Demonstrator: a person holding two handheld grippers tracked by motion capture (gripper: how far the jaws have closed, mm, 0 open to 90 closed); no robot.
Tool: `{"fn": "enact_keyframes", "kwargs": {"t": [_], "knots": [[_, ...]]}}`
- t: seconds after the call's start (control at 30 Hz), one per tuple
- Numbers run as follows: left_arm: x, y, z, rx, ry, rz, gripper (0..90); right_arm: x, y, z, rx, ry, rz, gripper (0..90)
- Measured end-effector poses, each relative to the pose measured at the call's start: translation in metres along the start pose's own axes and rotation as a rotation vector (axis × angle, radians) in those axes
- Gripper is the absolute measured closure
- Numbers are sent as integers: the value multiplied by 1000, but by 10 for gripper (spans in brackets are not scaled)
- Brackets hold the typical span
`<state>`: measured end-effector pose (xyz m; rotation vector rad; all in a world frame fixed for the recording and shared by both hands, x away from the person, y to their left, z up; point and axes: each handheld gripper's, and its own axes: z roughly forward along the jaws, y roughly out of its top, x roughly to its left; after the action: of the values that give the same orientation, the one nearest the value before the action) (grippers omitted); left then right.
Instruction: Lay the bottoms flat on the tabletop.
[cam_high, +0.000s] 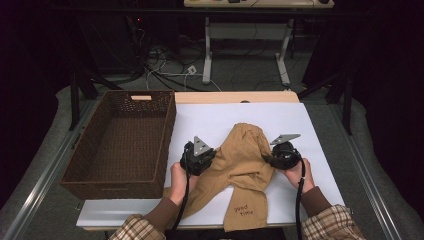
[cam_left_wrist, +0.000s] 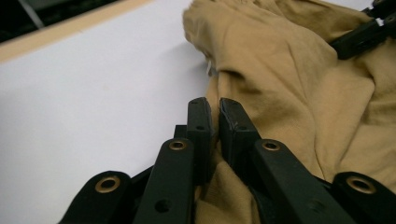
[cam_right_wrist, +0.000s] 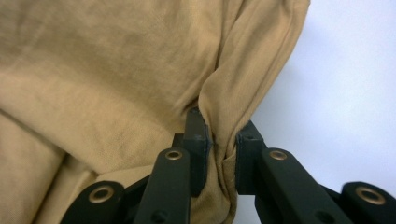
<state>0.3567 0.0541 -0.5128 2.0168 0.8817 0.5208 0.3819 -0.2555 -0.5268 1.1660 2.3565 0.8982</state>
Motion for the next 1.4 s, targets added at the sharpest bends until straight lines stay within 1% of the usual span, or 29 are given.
{"fn": "enact_keyframes", "kwargs": {"t": [0.03, 0.07, 0.1, 0.2, 0.23, 0.27, 0.3, 0.33, 0.37, 0.4, 0.47, 0.53, 0.57, 0.63, 0.73, 0.77, 0.8, 0.9, 1.0, 1.07, 1.1, 1.13, 1.17, 1.2, 1.3, 1.33, 1.37, 1.4], "knots": [[0, 0, 0, 9, 2, 1, 829, 0, 2, -3, -12, -6, -3, 772], [1, -1, 2, 29, -5, -1, 826, 1, 2, -3, -13, -9, -6, 747], [2, -3, 6, 62, -18, 3, 821, 1, 1, 0, 2, -8, -3, 708], [3, -9, 14, 111, -46, -15, 757, -1, -4, 10, 69, -3, -7, 625], [4, -9, 15, 102, -55, -27, 693, -2, -5, 12, 81, -2, -4, 591], [5, -9, 14, 90, -53, -30, 630, -4, -5, 13, 92, 0, -1, 553], [5, -8, 12, 81, -43, -28, 604, -5, -6, 13, 98, -1, 0, 519], [6, -6, 11, 77, -33, -37, 541, -5, -6, 14, 108, -6, 1, 491], [7, -4, 9, 70, -28, -43, 484, -6, -6, 14, 108, -7, 3, 487], [7, -4, 8, 64, -21, -43, 471, -6, -7, 14, 107, -2, 6, 481], [8, -3, 7, 68, -13, -51, 428, -6, -6, 13, 110, -9, 6, 472], [10, -4, 9, 71, -6, -65, 416, -6, -6, 13, 107, -12, 7, 471], [11, -4, 9, 74, -7, -69, 401, -6, -6, 12, 95, -17, 11, 469], [12, -4, 10, 84, -3, -74, 387, -6, -5, 11, 93, -17, 11, 469], [15, -5, 14, 103, 1, -87, 358, -7, -5, 9, 69, -20, 22, 470], [16, -6, 15, 98, 4, -102, 349, -7, -5, 8, 59, -24, 24, 474], [17, -7, 15, 97, 6, -112, 347, -7, -4, 7, 46, -26, 29, 487], [18, -8, 16, 106, 11, -113, 338, -7, -4, 6, 23, -29, 36, 512], [18, -9, 19, 120, 3, -112, 348, -7, -4, 9, 34, -19, 40, 533], [17, -11, 23, 142, -1, -108, 396, -7, -6, 11, 48, -20, 45, 555], [16, -12, 24, 148, -14, -112, 414, -7, -6, 13, 54, -16, 39, 562], [16, -14, 25, 157, -27, -105, 480, -6, -7, 14, 60, -12, 39, 577], [15, -15, 27, 162, -27, -106, 509, -6, -8, 16, 68, -7, 39, 585], [15, -16, 28, 165, -28, -102, 516, -6, -8, 18, 81, -8, 33, 596], [15, -19, 30, 174, -46, -109, 580, -6, -9, 18, 78, 3, 28, 626], [15, -19, 31, 175, -54, -108, 608, -6, -9, 18, 78, 5, 27, 637], [15, -20, 31, 180, -54, -98, 630, -6, -9, 19, 80, 7, 27, 640], [15, -20, 31, 180, -60, -101, 641, -5, -8, 19, 82, 7, 27, 640]]}}
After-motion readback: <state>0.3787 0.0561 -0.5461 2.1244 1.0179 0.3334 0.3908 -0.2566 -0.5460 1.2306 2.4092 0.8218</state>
